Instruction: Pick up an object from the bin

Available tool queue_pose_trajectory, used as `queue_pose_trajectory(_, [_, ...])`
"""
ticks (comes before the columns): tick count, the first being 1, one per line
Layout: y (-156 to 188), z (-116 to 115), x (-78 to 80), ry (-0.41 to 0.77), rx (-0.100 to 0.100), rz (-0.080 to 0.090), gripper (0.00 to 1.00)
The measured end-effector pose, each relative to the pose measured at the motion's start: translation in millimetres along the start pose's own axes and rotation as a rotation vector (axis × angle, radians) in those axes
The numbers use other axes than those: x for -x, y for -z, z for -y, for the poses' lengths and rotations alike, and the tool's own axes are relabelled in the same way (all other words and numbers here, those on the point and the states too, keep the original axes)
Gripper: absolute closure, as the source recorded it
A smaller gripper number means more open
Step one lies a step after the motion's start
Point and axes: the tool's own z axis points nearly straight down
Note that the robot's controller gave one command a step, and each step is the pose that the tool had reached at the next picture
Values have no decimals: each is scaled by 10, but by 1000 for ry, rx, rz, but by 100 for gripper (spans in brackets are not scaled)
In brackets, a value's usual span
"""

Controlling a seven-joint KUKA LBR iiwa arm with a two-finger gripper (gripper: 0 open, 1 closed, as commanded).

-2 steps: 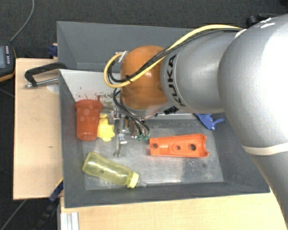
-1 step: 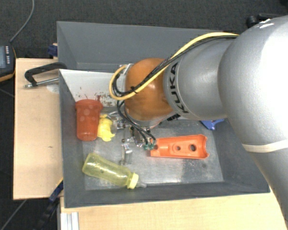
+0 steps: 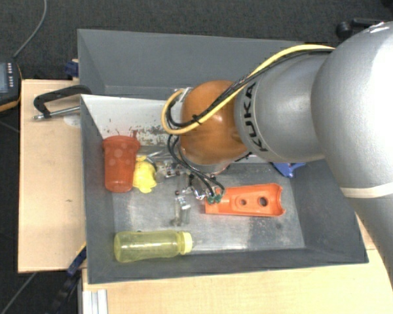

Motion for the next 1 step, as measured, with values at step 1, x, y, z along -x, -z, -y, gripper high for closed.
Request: queue_pose_trajectory(1, [4,247,-15,11,-4,-1,0])
